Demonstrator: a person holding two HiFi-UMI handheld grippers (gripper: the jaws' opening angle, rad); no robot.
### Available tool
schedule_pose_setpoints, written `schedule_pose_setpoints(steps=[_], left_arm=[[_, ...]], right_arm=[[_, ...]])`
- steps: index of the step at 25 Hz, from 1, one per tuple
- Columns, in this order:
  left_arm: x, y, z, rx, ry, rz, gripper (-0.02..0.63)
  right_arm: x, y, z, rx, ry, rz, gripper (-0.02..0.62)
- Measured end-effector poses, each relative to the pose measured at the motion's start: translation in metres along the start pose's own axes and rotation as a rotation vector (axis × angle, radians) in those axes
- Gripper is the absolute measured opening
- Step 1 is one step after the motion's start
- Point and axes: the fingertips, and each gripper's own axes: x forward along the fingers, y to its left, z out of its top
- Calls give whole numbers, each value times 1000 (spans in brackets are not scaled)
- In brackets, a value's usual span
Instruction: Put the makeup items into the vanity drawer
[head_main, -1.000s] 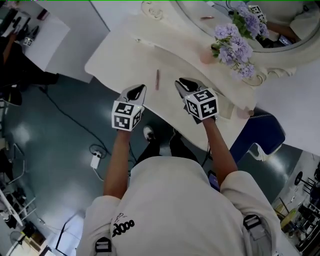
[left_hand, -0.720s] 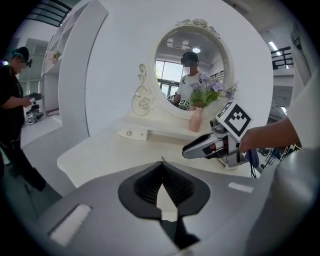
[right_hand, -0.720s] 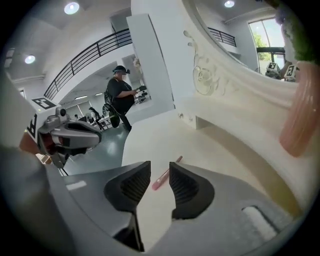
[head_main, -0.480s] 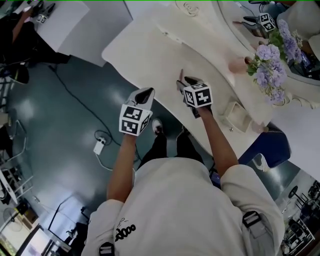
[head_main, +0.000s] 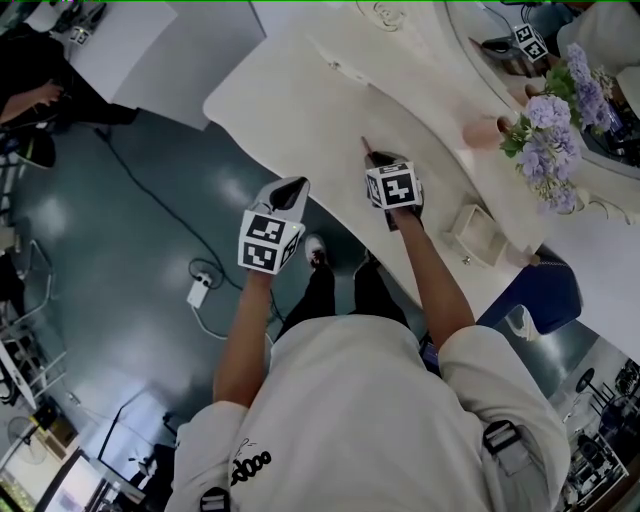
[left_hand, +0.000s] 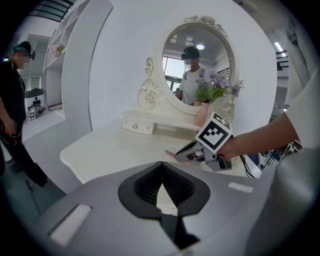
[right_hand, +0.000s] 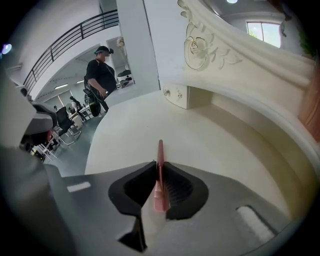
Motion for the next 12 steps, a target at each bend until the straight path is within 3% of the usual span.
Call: schedule_pose_setpoints(steps=[6, 12], left_arm=[[0, -10, 14, 42, -24, -35, 17], [3, -31, 36, 97, -66, -90, 17]], right_arm=[[-18, -4, -6, 10, 18, 8, 48], [-75, -13, 4, -24, -99, -49, 48]])
